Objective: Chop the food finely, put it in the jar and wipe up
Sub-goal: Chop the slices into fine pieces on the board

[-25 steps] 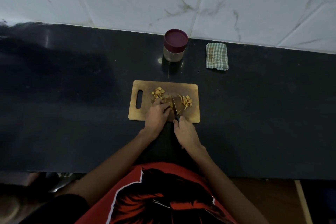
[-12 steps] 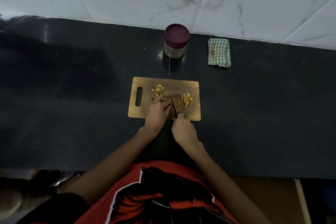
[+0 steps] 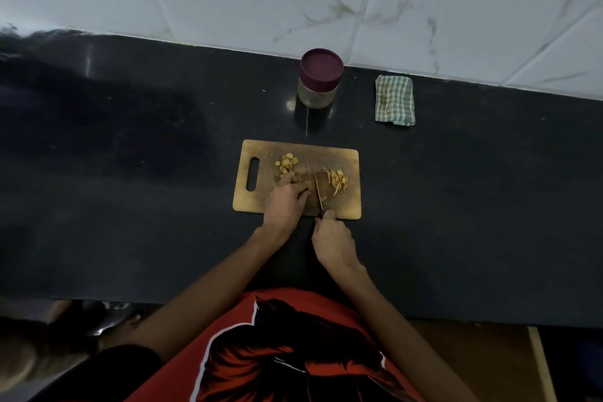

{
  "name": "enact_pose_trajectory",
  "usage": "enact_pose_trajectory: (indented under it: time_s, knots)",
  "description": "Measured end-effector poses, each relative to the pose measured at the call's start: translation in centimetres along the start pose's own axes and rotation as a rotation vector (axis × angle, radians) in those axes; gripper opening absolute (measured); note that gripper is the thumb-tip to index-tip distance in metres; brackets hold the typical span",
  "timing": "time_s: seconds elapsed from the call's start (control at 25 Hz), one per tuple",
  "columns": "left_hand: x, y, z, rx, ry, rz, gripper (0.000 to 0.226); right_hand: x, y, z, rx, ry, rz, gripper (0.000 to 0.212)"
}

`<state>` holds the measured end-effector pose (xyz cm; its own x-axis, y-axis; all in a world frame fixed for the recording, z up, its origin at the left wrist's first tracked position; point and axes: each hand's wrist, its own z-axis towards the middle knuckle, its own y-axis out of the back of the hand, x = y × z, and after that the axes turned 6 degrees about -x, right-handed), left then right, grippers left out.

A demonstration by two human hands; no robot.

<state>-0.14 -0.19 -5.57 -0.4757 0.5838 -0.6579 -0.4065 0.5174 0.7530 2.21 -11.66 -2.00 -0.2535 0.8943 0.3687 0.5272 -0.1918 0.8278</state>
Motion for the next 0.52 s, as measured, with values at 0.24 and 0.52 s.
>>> enact_pose_trajectory:
  time_s: [0.24, 0.52]
  knots:
    - [-0.2, 0.1, -0.2, -0.009, 0.009, -0.021, 0.023, -1.0, 1.1, 0.6, -0.073, -0.068, 0.095, 0.024]
    - [0.2, 0.4, -0.2, 0.012, -0.038, -0.013, 0.026, -0.2, 1.1, 0.4, -0.027, 0.028, 0.103, 0.028]
